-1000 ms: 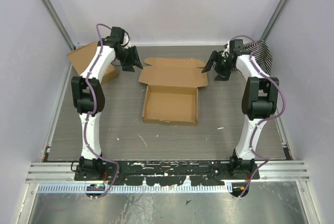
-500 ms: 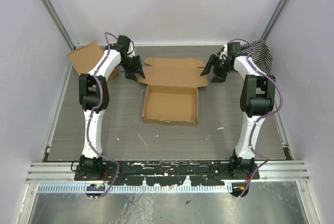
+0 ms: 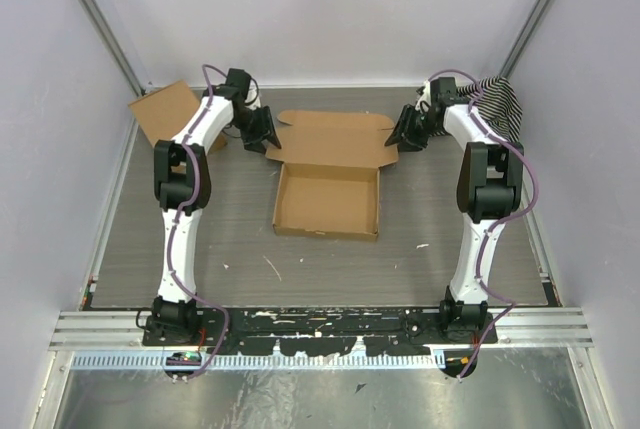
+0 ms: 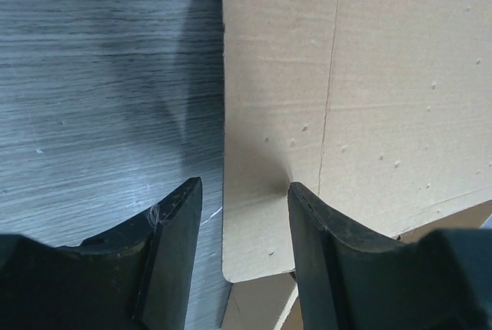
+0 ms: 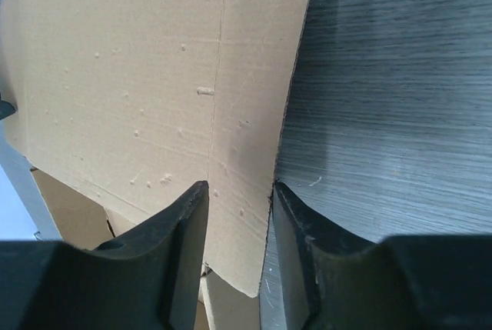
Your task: Fold the paper box
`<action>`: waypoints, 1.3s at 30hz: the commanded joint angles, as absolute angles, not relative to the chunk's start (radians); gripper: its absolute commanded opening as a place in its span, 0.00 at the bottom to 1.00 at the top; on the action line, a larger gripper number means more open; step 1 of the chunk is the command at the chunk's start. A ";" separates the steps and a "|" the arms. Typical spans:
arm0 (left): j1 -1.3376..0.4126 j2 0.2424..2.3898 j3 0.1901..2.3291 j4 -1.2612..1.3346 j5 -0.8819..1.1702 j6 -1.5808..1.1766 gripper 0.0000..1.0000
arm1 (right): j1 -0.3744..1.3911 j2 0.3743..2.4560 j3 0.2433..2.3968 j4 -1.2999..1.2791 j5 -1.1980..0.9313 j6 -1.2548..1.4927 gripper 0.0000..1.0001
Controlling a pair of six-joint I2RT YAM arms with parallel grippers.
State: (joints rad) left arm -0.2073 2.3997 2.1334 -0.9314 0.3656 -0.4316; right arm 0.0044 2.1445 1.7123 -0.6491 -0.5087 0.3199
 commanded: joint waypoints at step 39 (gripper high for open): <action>-0.458 2.389 2.340 -1.103 0.063 -0.322 0.50 | 0.282 2.141 1.941 -0.892 -0.052 0.218 0.26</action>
